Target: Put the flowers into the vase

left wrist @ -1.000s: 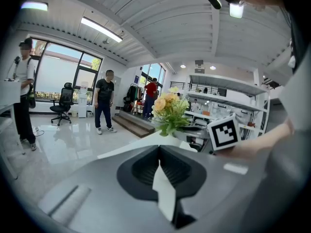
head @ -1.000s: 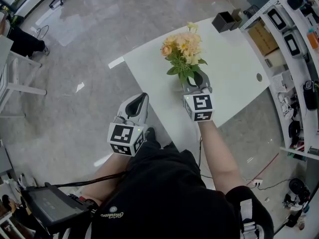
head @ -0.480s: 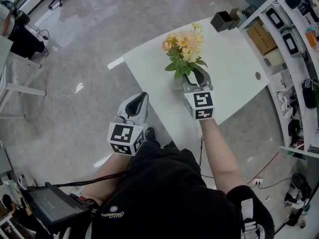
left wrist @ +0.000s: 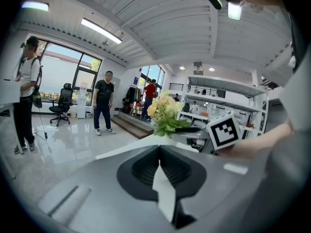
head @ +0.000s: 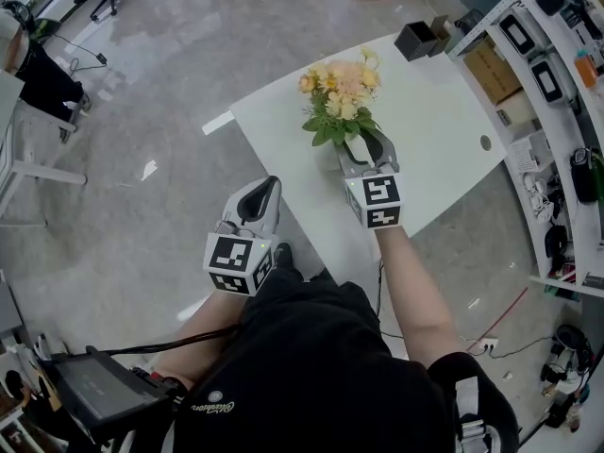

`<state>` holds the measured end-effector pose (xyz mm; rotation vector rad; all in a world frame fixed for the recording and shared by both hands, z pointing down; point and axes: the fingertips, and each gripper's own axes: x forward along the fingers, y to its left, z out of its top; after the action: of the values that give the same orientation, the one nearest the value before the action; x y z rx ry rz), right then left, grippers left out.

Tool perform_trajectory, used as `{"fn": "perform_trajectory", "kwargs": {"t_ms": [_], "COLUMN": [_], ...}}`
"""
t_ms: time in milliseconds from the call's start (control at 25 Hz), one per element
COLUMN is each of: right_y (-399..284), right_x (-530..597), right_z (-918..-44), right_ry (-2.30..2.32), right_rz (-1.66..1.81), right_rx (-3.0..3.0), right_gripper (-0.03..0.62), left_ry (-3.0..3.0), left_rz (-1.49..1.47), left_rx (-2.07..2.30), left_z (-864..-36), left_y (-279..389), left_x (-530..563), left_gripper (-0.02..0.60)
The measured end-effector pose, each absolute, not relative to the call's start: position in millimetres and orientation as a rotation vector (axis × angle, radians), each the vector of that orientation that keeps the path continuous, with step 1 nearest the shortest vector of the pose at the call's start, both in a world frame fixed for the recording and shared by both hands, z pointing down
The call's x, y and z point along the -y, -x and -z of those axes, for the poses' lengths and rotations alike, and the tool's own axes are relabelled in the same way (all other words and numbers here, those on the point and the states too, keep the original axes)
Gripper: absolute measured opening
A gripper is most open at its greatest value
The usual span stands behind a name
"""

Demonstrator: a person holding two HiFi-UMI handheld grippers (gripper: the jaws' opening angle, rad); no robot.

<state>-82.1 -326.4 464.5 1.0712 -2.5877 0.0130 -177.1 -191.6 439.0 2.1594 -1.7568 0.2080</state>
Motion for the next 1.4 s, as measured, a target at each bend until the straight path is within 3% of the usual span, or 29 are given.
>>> {"fn": "perform_trajectory", "kwargs": {"t_ms": [600, 1000, 1400], "right_y": [57, 0, -80], "right_x": [305, 270, 230], "right_z": [-463, -424, -402], "right_ry": [-1.127, -1.350, -1.654], "right_rz": [-0.081, -0.126, -0.383], "right_rx": [2.601, 2.650, 2.574], "right_gripper": [0.155, 0.007, 0.002], "left_ry": [-2.192, -2.289, -2.429], "left_rz": [-0.205, -0.205, -0.214], "left_rx": [1.735, 1.661, 1.638], "left_z": [-432, -419, -395], "left_y": [165, 126, 87], "left_x": [193, 201, 194], "left_gripper": [0.008, 0.008, 0.008]}}
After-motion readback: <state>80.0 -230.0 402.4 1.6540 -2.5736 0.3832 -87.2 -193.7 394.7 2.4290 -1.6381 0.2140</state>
